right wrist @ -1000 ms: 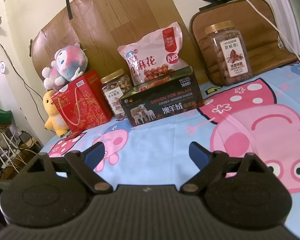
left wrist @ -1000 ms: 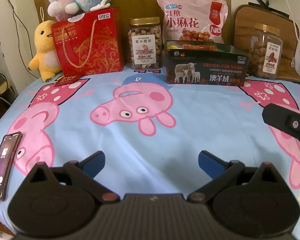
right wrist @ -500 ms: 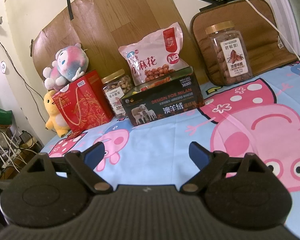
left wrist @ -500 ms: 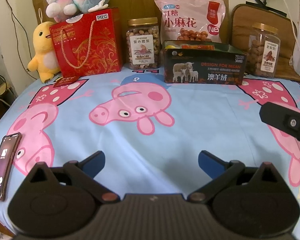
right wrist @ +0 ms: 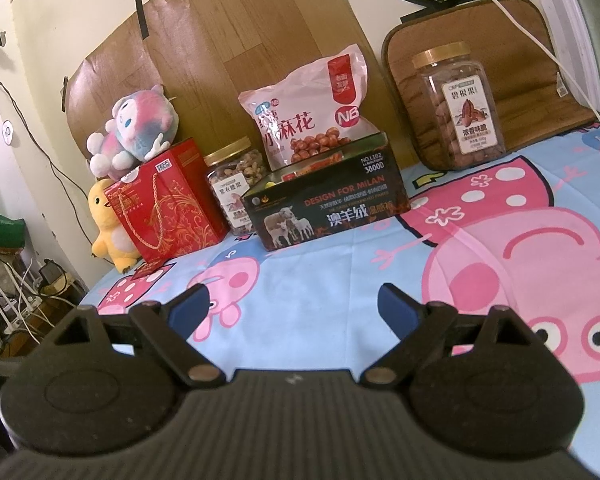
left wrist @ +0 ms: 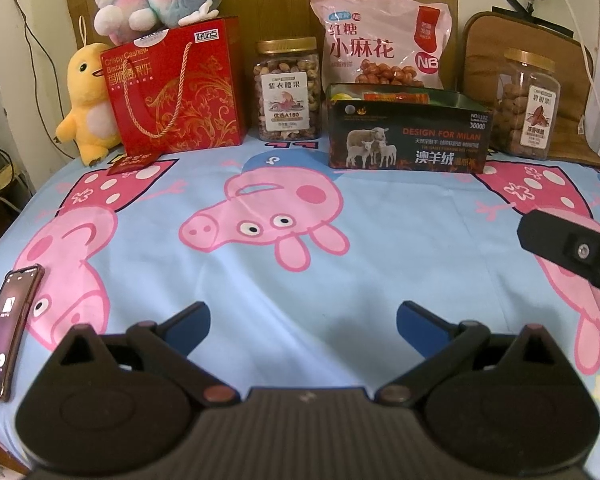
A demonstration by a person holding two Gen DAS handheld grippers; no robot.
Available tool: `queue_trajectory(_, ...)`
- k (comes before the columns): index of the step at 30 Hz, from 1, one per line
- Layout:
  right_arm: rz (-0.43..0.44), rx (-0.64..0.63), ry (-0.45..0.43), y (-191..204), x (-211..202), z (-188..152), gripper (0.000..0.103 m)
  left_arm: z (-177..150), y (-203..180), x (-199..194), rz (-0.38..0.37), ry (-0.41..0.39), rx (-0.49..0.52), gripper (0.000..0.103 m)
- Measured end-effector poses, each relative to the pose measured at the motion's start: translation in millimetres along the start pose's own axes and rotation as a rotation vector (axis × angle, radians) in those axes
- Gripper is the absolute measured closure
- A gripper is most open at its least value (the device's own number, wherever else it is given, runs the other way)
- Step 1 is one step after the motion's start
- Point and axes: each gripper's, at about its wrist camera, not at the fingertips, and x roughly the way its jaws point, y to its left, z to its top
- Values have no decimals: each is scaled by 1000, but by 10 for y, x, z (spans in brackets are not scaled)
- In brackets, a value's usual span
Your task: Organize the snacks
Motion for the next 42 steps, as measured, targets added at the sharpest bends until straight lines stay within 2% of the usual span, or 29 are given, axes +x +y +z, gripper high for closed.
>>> queue_trajectory(42,-1,-8,4,18,21,3,10,48,16,-15,-15,-4,-8,0)
